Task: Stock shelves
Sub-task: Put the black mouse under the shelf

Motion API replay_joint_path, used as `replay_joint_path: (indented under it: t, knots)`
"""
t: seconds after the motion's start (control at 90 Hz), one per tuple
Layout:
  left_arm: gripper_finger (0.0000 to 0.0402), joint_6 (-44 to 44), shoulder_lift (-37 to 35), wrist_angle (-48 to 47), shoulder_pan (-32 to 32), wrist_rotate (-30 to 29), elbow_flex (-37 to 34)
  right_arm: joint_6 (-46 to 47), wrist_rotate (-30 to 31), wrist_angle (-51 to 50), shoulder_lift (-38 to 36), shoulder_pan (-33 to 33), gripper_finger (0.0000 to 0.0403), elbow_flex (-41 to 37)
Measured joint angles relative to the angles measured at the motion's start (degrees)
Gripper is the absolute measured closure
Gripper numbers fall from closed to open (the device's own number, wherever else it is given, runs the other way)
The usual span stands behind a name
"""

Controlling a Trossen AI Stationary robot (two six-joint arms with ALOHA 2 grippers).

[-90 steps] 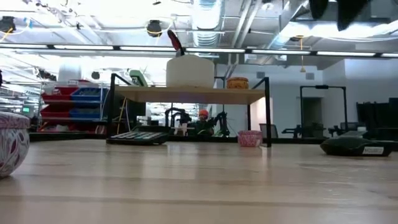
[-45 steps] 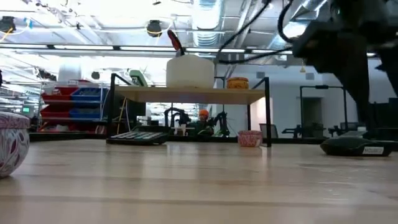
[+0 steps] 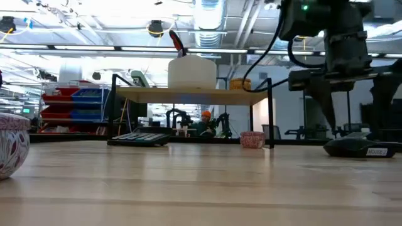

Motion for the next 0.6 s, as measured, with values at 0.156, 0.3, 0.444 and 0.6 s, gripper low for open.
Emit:
replay_joint_path:
  t: [0.156, 0.3, 0.444, 0.6]
  knots:
    - [0.0251, 1.74, 0.00, 0.02, 0.02, 1.68, 0.00, 9.91, 3.22, 0.82, -1.57, -0.01, 0.0132, -3.40]
    - [0.0251, 3.56, 0.00, 0.02, 0.00, 3.02, 0.00, 12.35, 3.12, 9.31, -2.07, -0.39, 0.0132, -7.52]
    - [0.0251, 3.82, 0.00, 0.02, 0.00, 2.99, 0.00, 11.13, 4.21, 12.55, -1.65, -2.45, 0.0132, -8.95]
    - [0.0251, 3.85, 0.00, 0.06, 0.00, 3.01, 0.00, 10.14, 4.65, 12.38, -1.89, -3.07, 0.0132, -9.11]
